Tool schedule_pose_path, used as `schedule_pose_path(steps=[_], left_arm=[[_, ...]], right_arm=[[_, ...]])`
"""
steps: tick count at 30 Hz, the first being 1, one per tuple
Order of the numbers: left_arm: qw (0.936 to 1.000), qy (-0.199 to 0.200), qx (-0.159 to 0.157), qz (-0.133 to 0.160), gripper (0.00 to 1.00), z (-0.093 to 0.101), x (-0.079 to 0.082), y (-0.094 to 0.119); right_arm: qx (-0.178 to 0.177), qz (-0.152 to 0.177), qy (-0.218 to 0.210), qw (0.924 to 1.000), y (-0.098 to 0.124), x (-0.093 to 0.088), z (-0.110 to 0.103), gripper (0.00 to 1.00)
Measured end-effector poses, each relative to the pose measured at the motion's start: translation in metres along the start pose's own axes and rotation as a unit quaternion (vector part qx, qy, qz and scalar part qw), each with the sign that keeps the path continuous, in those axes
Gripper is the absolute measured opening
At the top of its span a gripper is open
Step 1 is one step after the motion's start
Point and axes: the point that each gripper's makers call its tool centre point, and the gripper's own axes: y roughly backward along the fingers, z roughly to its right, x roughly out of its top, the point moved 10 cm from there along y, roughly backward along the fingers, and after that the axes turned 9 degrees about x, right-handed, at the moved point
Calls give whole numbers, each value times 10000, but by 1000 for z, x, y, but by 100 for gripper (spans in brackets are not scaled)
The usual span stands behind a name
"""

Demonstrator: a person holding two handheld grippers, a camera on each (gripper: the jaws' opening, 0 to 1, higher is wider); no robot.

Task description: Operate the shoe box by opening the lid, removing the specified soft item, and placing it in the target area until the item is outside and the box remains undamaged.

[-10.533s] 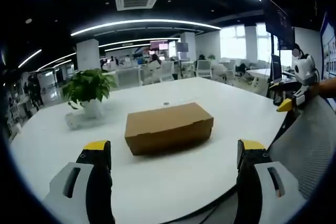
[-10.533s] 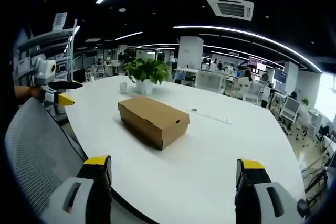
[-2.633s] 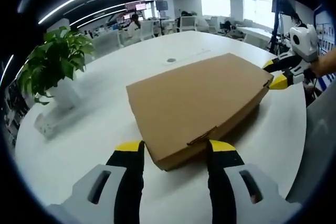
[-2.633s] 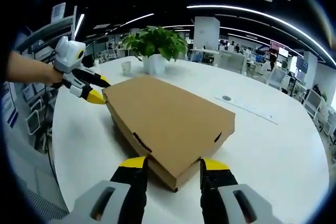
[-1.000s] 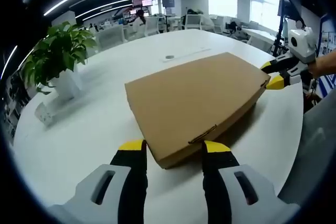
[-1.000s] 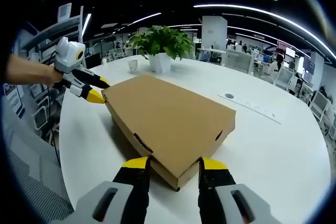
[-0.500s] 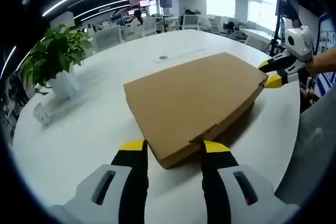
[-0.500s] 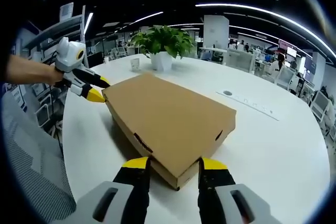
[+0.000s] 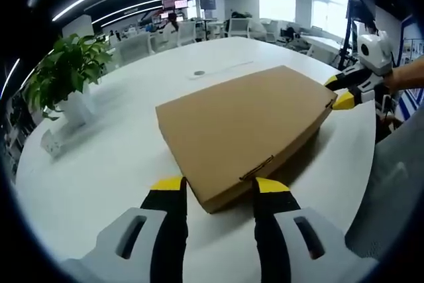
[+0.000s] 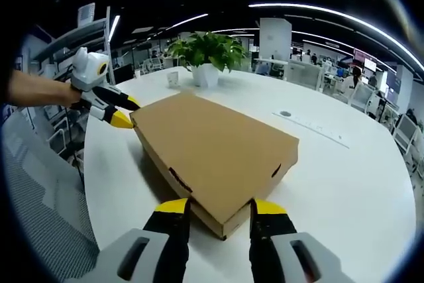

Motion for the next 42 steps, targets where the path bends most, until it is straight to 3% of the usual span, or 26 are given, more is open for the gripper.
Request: schedule_pose_path(steps=[14, 42], left_arm=[[10000, -18, -8, -16, 36, 13, -5, 5], [9999, -109, -54, -44, 35, 10, -5, 9]], right_arm=[[-10, 22, -16, 10000, 11, -9, -3, 31], [-105, 61, -104, 9999, 8, -8, -11, 32]])
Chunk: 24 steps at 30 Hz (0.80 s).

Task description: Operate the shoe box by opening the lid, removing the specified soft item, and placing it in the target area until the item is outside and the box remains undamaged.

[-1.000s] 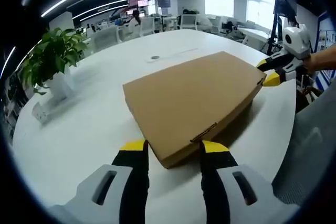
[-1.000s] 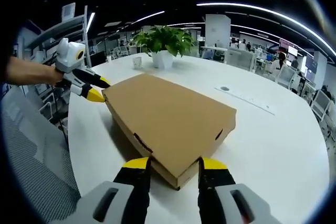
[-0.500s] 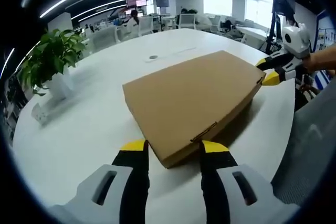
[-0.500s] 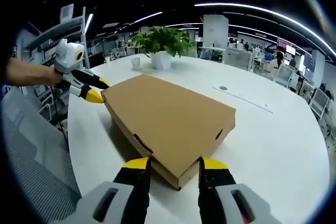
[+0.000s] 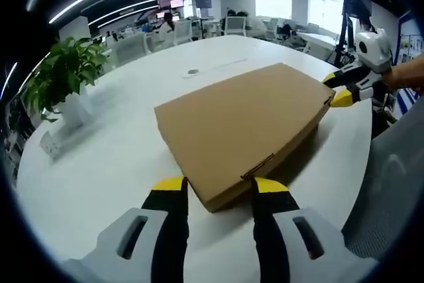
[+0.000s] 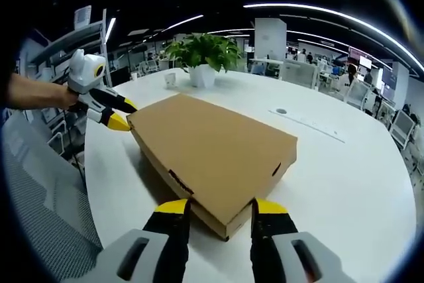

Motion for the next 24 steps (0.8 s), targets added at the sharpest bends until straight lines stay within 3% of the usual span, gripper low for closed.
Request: schedule_pose_path(steps=[24], left_arm=[[9998, 56, 127, -115, 36, -28, -19, 19]], right_arm=[[181, 6, 99, 9998, -23, 13, -25, 31]])
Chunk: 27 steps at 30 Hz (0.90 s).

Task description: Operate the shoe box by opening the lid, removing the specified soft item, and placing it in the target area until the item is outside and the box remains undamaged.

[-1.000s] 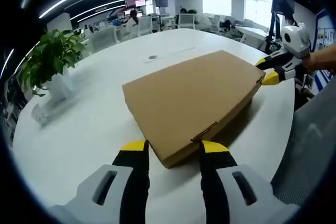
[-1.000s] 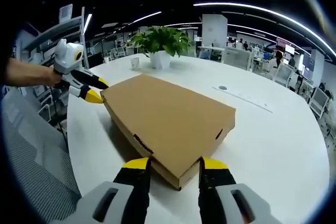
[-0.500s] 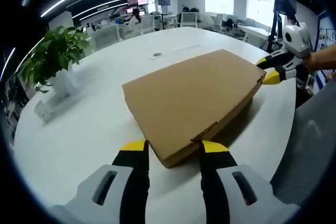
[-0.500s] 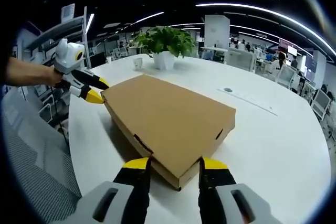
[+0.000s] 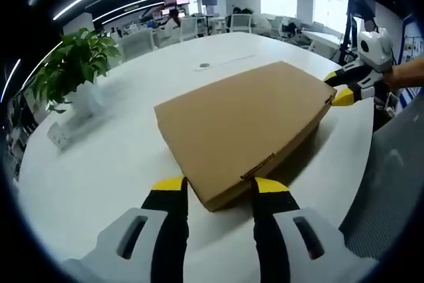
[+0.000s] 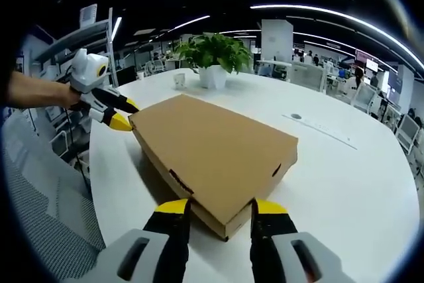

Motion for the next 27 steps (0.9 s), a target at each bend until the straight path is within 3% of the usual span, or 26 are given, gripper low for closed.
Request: schedule_pose_path(steps=[27], left_arm=[[10000, 55, 10, -27, 36, -16, -22, 23]], right_arm=[[97, -31, -10, 9999, -12, 3, -31, 31]])
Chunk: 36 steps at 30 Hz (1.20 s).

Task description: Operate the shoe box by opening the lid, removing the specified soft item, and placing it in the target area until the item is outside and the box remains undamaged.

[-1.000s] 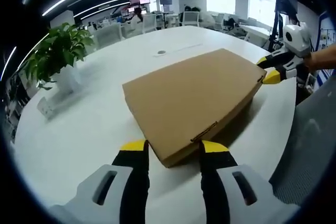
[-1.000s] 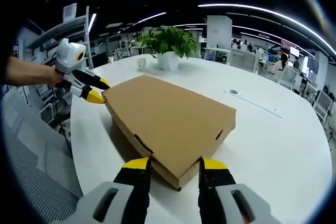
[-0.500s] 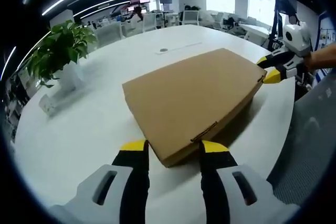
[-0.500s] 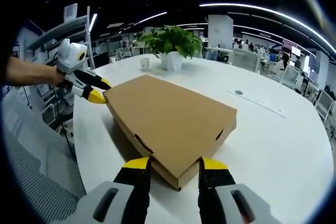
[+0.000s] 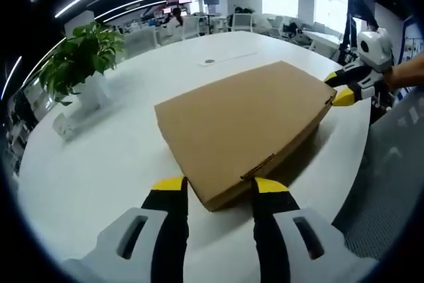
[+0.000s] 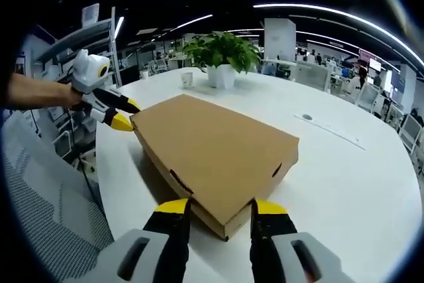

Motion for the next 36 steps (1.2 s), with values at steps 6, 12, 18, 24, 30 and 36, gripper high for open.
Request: schedule_pose_path(steps=[6, 12, 18, 24, 30, 36], left_arm=[[10000, 1, 5, -12, 36, 3, 1, 5], [10000, 12, 5, -23, 36, 4, 2, 5], [10000, 19, 24, -43, 37, 4, 3, 6], [10000, 29, 14, -49, 37, 3, 4, 7], [10000, 67, -28, -43, 38, 0, 6, 8], [9998, 163, -107, -38, 39, -2, 9, 10]], right_arm=[[-6, -6, 7, 10000, -1, 0, -1, 31], [-36, -16, -2, 10000, -1, 1, -2, 32], [-17, -28, 1, 10000, 0, 2, -1, 32], [4, -11, 3, 10000, 2, 3, -1, 33], [36, 29, -23, 10000, 4, 6, -1, 33], [51, 41, -98, 9999, 7, 10, -2, 33]])
